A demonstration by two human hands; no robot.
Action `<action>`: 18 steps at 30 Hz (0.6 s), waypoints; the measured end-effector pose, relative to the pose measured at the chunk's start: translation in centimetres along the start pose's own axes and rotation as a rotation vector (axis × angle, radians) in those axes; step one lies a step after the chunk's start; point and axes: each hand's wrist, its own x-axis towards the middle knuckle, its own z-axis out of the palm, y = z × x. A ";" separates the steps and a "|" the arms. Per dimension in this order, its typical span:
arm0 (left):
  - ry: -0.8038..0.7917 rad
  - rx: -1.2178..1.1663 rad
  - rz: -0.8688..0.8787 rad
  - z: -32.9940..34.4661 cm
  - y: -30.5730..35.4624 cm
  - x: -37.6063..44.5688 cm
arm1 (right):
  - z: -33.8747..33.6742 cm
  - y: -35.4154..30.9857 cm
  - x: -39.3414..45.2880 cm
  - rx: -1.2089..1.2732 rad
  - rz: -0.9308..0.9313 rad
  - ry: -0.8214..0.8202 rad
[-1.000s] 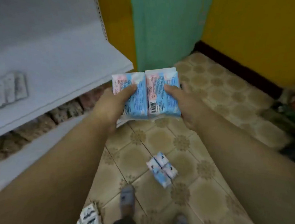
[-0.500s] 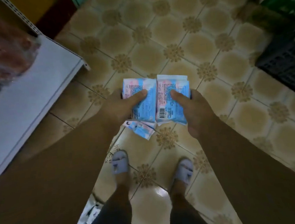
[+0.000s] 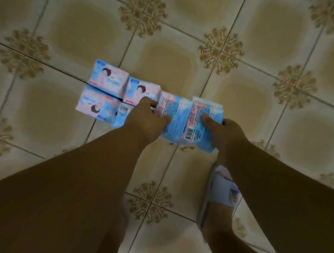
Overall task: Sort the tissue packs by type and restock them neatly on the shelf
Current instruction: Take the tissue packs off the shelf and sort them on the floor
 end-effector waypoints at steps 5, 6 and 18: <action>0.043 0.317 0.109 3.1 -2.2 6.2 | 0.8 2.8 7.2 -0.036 0.072 -0.013; 0.081 0.414 0.134 3.6 -2.4 7.1 | 1.1 3.4 8.2 -0.039 0.092 -0.027; 0.222 0.433 0.328 -2.6 9.0 -12.7 | -1.9 -8.5 -12.3 -0.561 -0.347 -0.125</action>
